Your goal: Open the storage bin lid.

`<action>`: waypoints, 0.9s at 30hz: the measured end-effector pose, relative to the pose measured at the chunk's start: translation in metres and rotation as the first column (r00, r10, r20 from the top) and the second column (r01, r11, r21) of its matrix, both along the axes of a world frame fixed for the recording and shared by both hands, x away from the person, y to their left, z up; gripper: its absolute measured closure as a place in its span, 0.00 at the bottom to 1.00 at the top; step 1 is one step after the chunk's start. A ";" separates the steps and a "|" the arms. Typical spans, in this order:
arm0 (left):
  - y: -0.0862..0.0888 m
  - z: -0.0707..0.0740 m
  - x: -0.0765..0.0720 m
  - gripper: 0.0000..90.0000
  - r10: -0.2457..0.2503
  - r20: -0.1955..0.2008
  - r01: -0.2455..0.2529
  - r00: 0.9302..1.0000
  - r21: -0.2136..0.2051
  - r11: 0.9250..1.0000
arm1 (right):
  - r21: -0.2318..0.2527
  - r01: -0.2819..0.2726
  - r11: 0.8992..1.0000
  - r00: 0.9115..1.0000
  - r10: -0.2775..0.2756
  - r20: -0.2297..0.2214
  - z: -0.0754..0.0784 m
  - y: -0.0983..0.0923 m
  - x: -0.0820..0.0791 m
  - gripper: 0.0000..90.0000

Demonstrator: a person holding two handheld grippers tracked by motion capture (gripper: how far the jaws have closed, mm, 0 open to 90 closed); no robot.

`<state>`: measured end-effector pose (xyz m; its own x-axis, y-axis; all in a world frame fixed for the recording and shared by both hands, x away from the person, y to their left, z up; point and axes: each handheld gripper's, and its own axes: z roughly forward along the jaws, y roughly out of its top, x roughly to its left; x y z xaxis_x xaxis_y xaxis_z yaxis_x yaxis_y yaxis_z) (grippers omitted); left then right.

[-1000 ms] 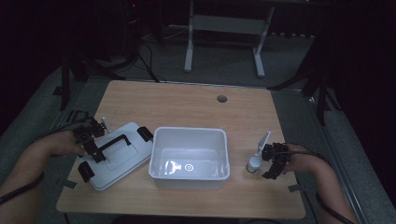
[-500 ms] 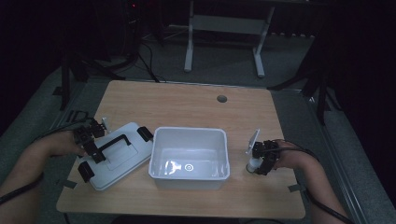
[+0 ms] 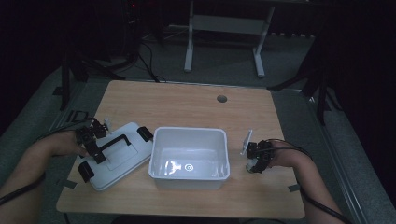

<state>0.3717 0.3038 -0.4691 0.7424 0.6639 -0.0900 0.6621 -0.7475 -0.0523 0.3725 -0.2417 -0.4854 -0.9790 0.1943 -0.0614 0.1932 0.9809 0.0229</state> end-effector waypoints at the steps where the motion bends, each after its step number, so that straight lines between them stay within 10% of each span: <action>1: 0.000 0.000 0.000 0.36 -0.001 0.002 0.001 1.000 0.000 1.000 | -0.006 -0.002 1.000 1.000 0.002 -0.001 0.000 0.000 0.000 0.51; 27: -0.005 0.008 0.000 0.36 -0.015 0.011 0.015 1.000 -0.002 1.000 | 0.001 0.002 1.000 1.000 -0.002 -0.006 0.046 0.007 -0.012 0.56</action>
<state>0.3717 0.2986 -0.4613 0.7534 0.6523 -0.0830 0.6513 -0.7576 -0.0432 0.3609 -0.2350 -0.4392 -0.9790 0.1961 -0.0556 0.1951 0.9805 0.0226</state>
